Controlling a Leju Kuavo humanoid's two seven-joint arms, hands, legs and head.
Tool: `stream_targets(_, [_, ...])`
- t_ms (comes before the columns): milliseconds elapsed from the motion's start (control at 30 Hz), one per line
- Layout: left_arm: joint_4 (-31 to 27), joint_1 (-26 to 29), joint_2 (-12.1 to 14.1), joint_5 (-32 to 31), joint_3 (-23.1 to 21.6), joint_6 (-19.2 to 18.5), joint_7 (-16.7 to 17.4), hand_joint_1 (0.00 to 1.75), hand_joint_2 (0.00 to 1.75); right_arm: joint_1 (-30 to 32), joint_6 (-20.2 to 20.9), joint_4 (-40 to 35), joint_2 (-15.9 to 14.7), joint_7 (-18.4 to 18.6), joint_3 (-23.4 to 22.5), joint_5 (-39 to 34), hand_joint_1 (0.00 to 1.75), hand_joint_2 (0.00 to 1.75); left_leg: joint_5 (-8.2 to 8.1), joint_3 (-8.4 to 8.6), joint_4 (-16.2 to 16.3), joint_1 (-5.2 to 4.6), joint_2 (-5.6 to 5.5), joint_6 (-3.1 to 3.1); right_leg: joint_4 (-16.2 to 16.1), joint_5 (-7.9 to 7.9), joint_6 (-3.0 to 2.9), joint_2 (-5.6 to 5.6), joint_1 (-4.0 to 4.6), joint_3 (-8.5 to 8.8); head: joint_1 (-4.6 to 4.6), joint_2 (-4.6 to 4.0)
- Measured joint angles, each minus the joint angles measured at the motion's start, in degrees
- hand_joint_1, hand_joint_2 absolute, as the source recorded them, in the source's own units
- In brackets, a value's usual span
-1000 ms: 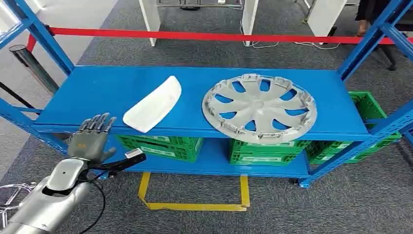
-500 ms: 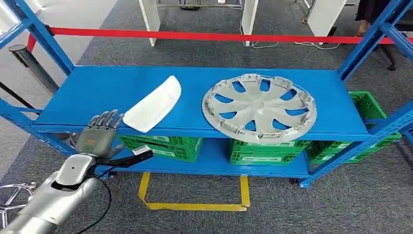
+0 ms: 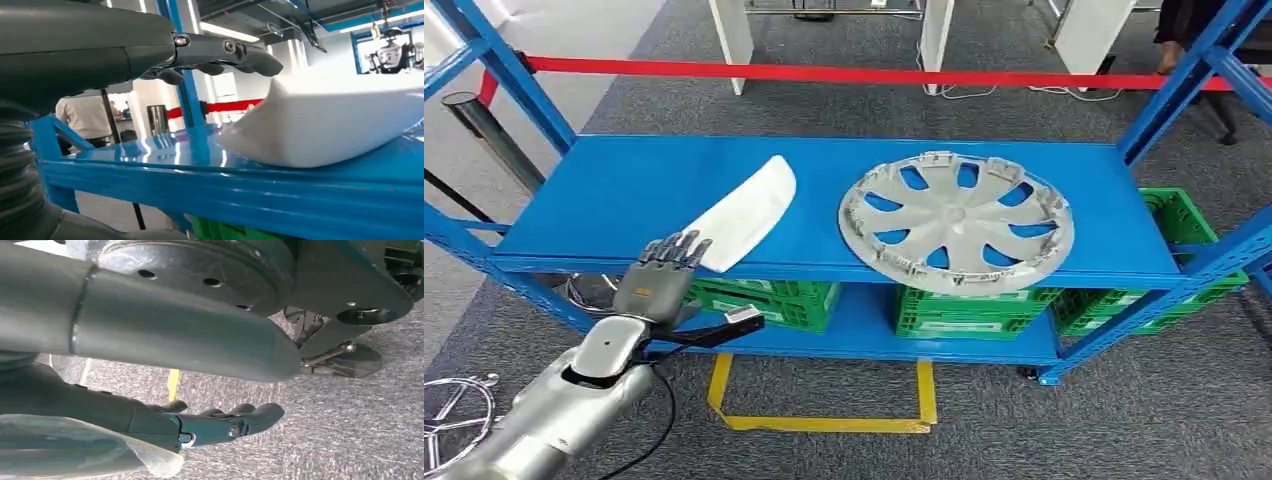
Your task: Take the parts from the cabinet and place them on the table.
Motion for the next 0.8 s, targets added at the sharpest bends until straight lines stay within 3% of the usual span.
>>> stream_targets(433, [7.74, -3.08, -4.11, -3.41, -5.47, 0.17, 1.77, 0.00, 1.75, -0.26, 0.20, 0.00, -0.26, 0.79, 0.87, -0.09, 0.00, 0.00, 0.00, 0.00, 0.01, -0.02, 0.00, 0.00, 0.00, 0.00, 0.01, -0.01, -0.01, 0.01, 0.00, 0.00])
stream_targets(767, [10.88, -4.53, -5.24, -3.43, -7.24, 0.37, 2.08, 0.00, 1.75, -0.29, 0.26, 0.02, -0.68, 0.87, 0.94, -0.09, 0.00, 0.00, 0.00, 0.00, 0.01, -0.01, 0.00, 0.00, 0.00, 0.01, 0.01, -0.01, 0.00, 0.01, 0.00, 0.00])
stream_targets(800, [11.17, -4.66, -5.29, -3.43, -7.35, 0.59, 2.23, 0.33, 1.75, -0.29, 0.26, 0.00, -0.68, 0.87, 0.98, -0.09, 0.00, 0.00, 0.00, 0.00, 0.01, -0.01, 0.00, 0.00, 0.00, 0.01, 0.01, -0.01, 0.00, 0.01, 0.00, 0.00])
